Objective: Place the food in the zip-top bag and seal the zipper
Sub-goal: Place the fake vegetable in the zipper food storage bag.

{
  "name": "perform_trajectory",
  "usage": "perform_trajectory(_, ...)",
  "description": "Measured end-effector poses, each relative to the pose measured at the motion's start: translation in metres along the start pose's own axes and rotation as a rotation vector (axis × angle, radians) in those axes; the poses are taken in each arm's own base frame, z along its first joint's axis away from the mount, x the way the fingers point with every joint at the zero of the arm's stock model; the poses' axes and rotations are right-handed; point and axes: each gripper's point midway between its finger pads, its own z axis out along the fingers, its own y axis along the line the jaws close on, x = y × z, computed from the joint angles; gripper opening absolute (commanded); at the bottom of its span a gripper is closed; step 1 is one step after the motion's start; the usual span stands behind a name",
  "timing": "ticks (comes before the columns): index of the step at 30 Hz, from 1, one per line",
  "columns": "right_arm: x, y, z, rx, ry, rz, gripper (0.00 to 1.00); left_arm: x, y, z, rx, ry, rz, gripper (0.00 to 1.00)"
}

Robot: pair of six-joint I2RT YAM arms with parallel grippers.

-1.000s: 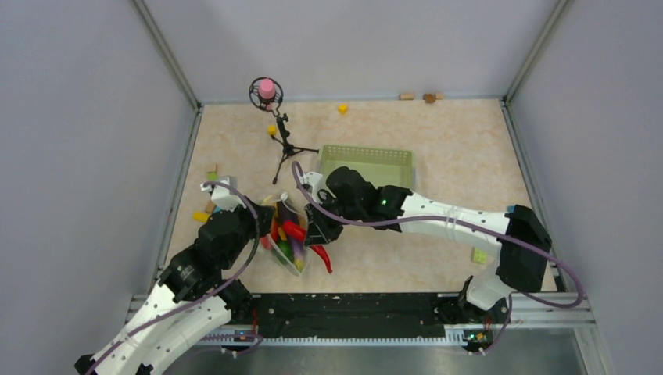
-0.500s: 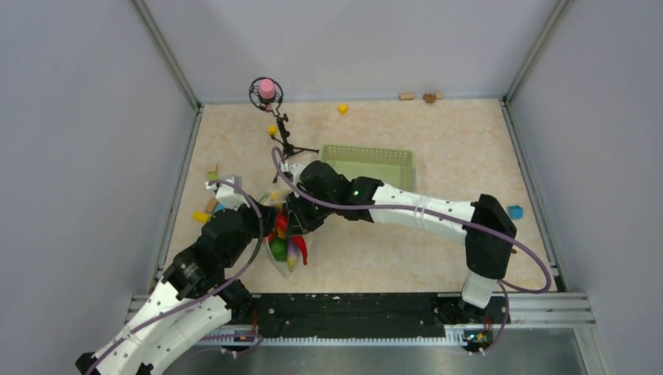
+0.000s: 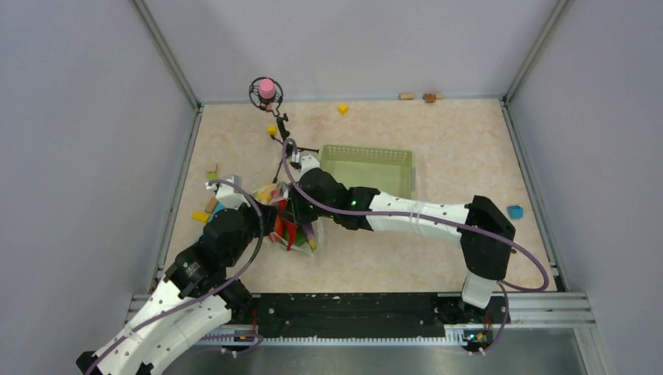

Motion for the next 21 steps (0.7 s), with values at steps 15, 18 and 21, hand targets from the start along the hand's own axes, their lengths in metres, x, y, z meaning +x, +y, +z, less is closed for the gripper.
perform_trajectory(15,-0.008,0.008,0.007,-0.015,-0.114,-0.313,0.3,0.003,0.004,0.001,-0.02,0.009,-0.007,0.0)
perform_trajectory(18,-0.004,0.008,0.008,-0.046,-0.1,-0.395,0.35,0.004,0.006,0.001,-0.026,0.011,-0.004,0.0)
perform_trajectory(21,0.007,0.016,0.008,-0.111,-0.061,-0.459,0.39,0.003,0.005,0.001,-0.025,0.007,-0.007,0.0)
